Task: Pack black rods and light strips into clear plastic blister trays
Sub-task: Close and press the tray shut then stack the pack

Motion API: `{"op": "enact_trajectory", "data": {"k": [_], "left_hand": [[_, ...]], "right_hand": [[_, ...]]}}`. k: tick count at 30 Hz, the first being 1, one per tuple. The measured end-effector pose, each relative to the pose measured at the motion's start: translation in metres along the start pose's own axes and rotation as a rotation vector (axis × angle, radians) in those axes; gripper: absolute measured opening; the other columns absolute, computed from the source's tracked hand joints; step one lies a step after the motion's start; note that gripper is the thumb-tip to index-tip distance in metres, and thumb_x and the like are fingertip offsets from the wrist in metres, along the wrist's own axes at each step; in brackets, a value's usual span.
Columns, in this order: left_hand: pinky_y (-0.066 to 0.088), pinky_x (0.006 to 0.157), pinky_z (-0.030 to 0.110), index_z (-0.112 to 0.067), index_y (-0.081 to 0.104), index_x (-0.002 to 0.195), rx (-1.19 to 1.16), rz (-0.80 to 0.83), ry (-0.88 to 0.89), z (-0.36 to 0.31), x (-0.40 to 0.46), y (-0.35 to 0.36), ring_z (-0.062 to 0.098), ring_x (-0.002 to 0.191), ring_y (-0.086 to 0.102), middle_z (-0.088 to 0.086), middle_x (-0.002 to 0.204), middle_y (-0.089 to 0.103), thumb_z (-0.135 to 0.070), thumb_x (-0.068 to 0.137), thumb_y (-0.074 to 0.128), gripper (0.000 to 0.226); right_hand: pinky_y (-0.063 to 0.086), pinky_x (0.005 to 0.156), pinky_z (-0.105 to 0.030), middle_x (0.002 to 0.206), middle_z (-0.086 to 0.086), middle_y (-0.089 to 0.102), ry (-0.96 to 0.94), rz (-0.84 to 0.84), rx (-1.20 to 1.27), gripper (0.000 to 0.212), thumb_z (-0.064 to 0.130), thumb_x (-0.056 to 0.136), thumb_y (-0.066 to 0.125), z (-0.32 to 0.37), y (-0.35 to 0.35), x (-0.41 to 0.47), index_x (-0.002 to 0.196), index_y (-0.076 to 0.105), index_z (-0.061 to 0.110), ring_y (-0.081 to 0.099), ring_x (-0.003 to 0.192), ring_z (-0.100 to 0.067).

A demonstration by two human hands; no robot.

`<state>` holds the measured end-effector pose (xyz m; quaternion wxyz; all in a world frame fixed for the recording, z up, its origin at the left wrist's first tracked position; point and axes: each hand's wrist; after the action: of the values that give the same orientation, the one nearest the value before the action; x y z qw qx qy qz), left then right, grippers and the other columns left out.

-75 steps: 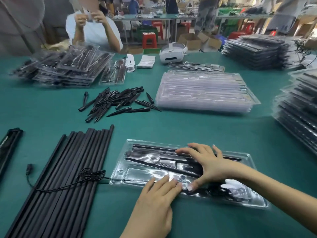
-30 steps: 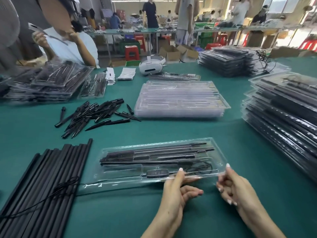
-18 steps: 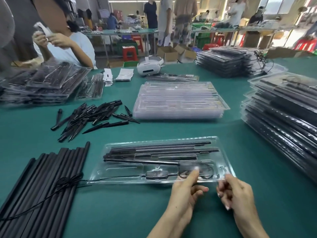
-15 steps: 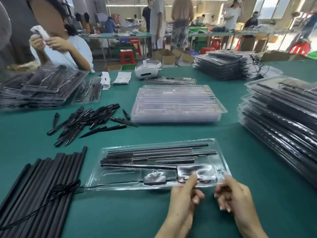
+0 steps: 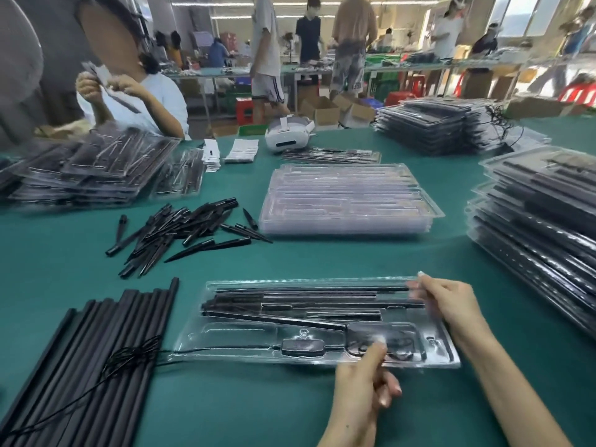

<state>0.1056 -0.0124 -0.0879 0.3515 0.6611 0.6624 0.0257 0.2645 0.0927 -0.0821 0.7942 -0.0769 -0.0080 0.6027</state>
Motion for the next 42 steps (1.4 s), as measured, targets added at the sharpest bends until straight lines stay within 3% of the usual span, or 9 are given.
{"op": "enact_trajectory", "data": {"k": [6, 9, 15, 24, 29, 32, 37, 40, 42], "left_hand": [[0.022, 0.031, 0.018, -0.003, 0.056, 0.085, -0.005, -0.005, 0.004, -0.001, 0.002, 0.001, 0.015, 0.032, 0.042, 0.002, 0.042, 0.048, -0.015, 0.087, 0.062, 0.013], [0.025, 0.032, 0.018, 0.000, 0.055, 0.098, -0.026, -0.017, -0.005, -0.001, 0.005, 0.003, 0.015, 0.034, 0.046, 0.001, 0.050, 0.056, -0.015, 0.089, 0.061, 0.019], [0.041, 0.038, 0.020, 0.001, 0.058, 0.107, -0.062, 0.028, -0.052, -0.005, 0.005, -0.004, 0.020, 0.046, 0.060, 0.008, 0.077, 0.071, -0.027, 0.096, 0.049, 0.030], [0.048, 0.038, 0.019, -0.009, 0.052, 0.089, -0.075, -0.336, 0.167, -0.056, 0.010, -0.082, 0.014, 0.043, 0.061, 0.010, 0.085, 0.064, -0.034, 0.095, 0.052, 0.026], [0.030, 0.032, 0.013, -0.009, 0.061, 0.086, 0.070, -0.377, 0.210, -0.088, 0.026, -0.102, 0.005, 0.032, 0.041, -0.005, 0.049, 0.059, -0.033, 0.088, 0.062, 0.025], [0.024, 0.031, 0.012, -0.006, 0.064, 0.097, 0.059, -0.313, 0.210, -0.086, 0.033, -0.102, 0.002, 0.034, 0.034, -0.005, 0.059, 0.047, -0.023, 0.086, 0.066, 0.021], [0.025, 0.031, 0.011, -0.012, 0.056, 0.087, -0.080, -0.264, 0.347, -0.074, 0.035, -0.099, 0.001, 0.036, 0.035, -0.008, 0.058, 0.042, -0.015, 0.089, 0.059, 0.005], [0.023, 0.032, 0.012, -0.014, 0.052, 0.085, -0.048, -0.309, 0.455, -0.074, 0.031, -0.102, 0.002, 0.037, 0.033, -0.011, 0.054, 0.038, -0.018, 0.090, 0.061, 0.010], [0.028, 0.034, 0.013, -0.017, 0.055, 0.086, -0.063, -0.359, 0.466, -0.072, 0.030, -0.103, 0.001, 0.037, 0.037, -0.013, 0.053, 0.043, -0.018, 0.091, 0.058, 0.006]], "right_hand": [[0.036, 0.039, -0.006, 0.055, 0.003, 0.068, -0.055, -0.058, -0.074, 0.030, 0.023, 0.095, 0.056, -0.009, 0.004, 0.005, 0.074, 0.074, 0.010, 0.052, 0.040, 0.004], [0.046, 0.049, -0.009, 0.066, 0.000, 0.073, -0.009, 0.024, -0.010, 0.030, 0.035, 0.091, 0.060, -0.010, 0.003, 0.005, 0.076, 0.074, 0.013, 0.066, 0.057, 0.000], [0.057, 0.056, -0.025, 0.065, -0.013, 0.072, 0.074, 0.008, 0.111, 0.014, 0.011, 0.085, 0.068, -0.015, 0.001, 0.013, 0.077, 0.073, 0.001, 0.068, 0.058, -0.014], [0.044, 0.045, -0.011, 0.067, -0.008, 0.073, 0.058, 0.091, 0.192, 0.012, 0.014, 0.086, 0.067, -0.007, -0.001, 0.013, 0.082, 0.073, 0.005, 0.063, 0.053, -0.004], [0.051, 0.048, -0.014, 0.070, -0.010, 0.074, 0.123, 0.163, 0.283, 0.017, 0.016, 0.086, 0.065, -0.004, 0.004, 0.010, 0.086, 0.071, 0.001, 0.066, 0.055, -0.006], [0.054, 0.050, -0.019, 0.072, -0.010, 0.074, 0.161, 0.138, 0.354, 0.023, 0.022, 0.091, 0.061, 0.000, 0.005, 0.008, 0.086, 0.071, 0.002, 0.067, 0.055, -0.015], [0.058, 0.054, -0.030, 0.100, -0.016, 0.072, 0.375, 0.536, 0.280, 0.033, 0.043, 0.090, 0.052, 0.008, -0.003, -0.002, 0.107, 0.065, 0.017, 0.066, 0.079, -0.030], [0.048, 0.048, -0.022, 0.074, -0.003, 0.063, 0.341, 0.671, 0.062, 0.018, 0.030, 0.075, 0.067, 0.006, 0.000, -0.008, 0.077, 0.073, 0.013, 0.055, 0.054, -0.011], [0.040, 0.040, -0.014, 0.066, -0.002, 0.061, 0.295, 0.678, 0.027, 0.018, 0.023, 0.073, 0.067, 0.005, 0.003, -0.013, 0.078, 0.074, 0.008, 0.047, 0.046, -0.005]]}}
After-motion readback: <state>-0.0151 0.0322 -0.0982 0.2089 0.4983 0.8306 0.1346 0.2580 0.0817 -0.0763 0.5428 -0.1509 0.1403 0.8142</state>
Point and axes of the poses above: each hand's wrist, its own x-axis towards the middle knuckle, its own y-axis out of the palm, z = x × y
